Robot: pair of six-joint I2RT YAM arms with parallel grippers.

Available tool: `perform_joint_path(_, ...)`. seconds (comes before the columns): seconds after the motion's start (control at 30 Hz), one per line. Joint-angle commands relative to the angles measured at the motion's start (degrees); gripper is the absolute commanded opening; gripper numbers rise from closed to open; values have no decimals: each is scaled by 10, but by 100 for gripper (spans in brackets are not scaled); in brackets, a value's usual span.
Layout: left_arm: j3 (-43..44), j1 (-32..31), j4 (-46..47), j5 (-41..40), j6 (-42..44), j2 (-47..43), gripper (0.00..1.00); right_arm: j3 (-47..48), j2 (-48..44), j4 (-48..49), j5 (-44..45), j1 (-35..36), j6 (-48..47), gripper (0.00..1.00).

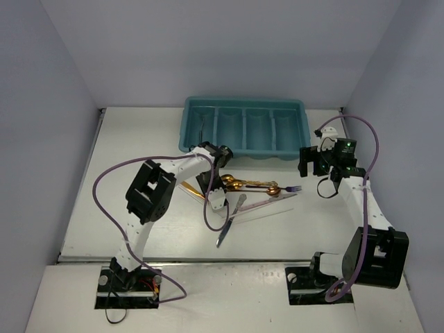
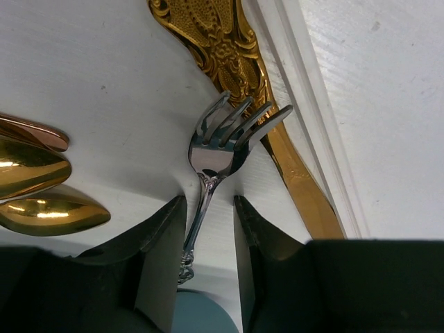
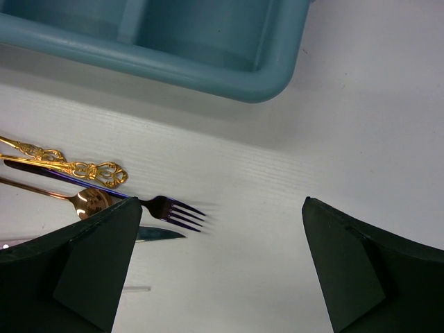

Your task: Sort the eating utensils into containers

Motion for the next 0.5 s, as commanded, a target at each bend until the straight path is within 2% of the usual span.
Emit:
perform_joint_path(0.0,-22,-6,-31,7,332,10,30,2,-18,33,-17,-6,-3,100)
perform_joint_path(0.1,-28,-13,-29,12,328,10,29,1,-17,33,-17,-8,-3,100)
perform_joint_path(0.23,-39,-25,-22,19,303,1,13,2,-14,33,-18,-10,-3,100)
perform_joint_path(0.33,-47,-30,-17,27,282,-15,5,3,-12,33,-20,-10,-2,100)
perform_joint_path(0.47,-58,-31,-11,40,246,-51,0,4,-14,33,-24,-10,2,100)
